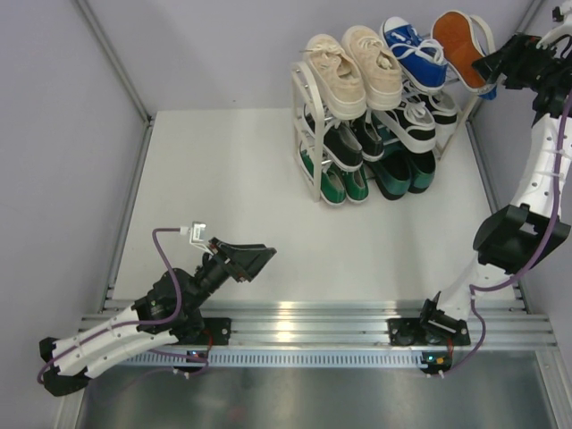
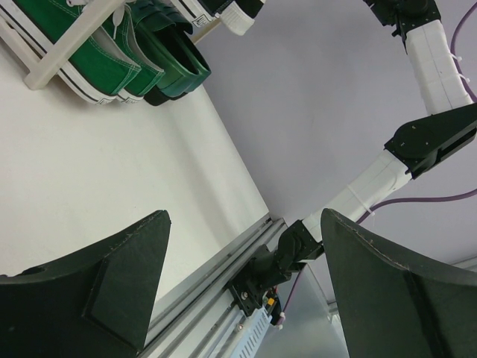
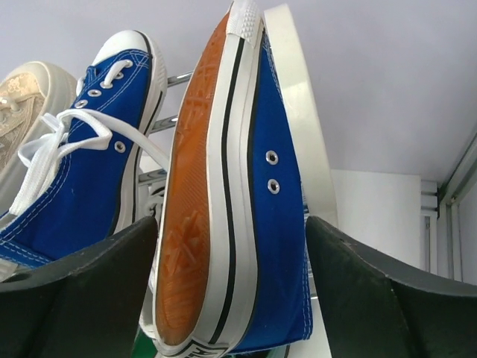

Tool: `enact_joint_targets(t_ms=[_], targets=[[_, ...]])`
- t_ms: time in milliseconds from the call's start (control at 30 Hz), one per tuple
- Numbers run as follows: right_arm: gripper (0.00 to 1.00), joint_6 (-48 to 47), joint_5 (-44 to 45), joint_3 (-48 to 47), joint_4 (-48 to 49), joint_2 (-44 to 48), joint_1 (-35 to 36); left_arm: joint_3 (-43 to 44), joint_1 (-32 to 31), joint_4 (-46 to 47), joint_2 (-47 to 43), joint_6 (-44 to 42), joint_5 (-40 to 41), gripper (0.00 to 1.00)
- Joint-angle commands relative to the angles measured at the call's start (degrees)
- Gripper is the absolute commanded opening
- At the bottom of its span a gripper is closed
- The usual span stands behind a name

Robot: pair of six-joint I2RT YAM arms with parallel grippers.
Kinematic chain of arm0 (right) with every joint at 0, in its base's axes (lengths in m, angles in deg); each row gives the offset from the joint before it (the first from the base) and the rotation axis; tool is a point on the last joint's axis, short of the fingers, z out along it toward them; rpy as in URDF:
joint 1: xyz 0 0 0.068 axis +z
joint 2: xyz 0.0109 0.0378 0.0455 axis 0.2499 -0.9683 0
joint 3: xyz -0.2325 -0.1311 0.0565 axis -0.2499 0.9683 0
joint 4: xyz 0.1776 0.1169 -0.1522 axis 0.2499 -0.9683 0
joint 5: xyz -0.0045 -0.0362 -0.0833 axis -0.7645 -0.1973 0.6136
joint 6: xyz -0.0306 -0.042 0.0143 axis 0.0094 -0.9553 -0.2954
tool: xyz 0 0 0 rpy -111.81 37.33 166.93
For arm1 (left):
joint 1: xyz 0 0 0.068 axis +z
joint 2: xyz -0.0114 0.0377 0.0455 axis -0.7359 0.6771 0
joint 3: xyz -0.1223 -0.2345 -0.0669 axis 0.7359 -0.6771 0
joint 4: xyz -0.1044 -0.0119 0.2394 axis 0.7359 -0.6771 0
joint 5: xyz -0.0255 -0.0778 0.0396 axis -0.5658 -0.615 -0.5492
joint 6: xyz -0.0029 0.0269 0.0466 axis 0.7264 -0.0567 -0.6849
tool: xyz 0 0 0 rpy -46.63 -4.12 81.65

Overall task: Place and organize the shoes onto the shoe shelf
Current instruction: Place the shoe at the shoe shelf.

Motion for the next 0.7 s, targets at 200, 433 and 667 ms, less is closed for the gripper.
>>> enact_joint_targets(t_ms=[200, 433, 667], targets=[[0.68, 1.1, 0.3, -2.2, -2.6, 1.1, 0.6, -0.7, 0.0, 2.3, -0.5, -0.8, -0.9, 0.87], [0.4, -1.0, -0.7, -4.5, -4.6, -1.3, 0.7, -0.3, 0.0, 2.2, -0.4, -0.8, -1.3, 0.87], [0.0, -0.9, -2.0, -5.5, -1.7, 0.5, 0.6, 0.0, 0.0, 2.1, -0.3, -0.9, -0.8, 0.87]])
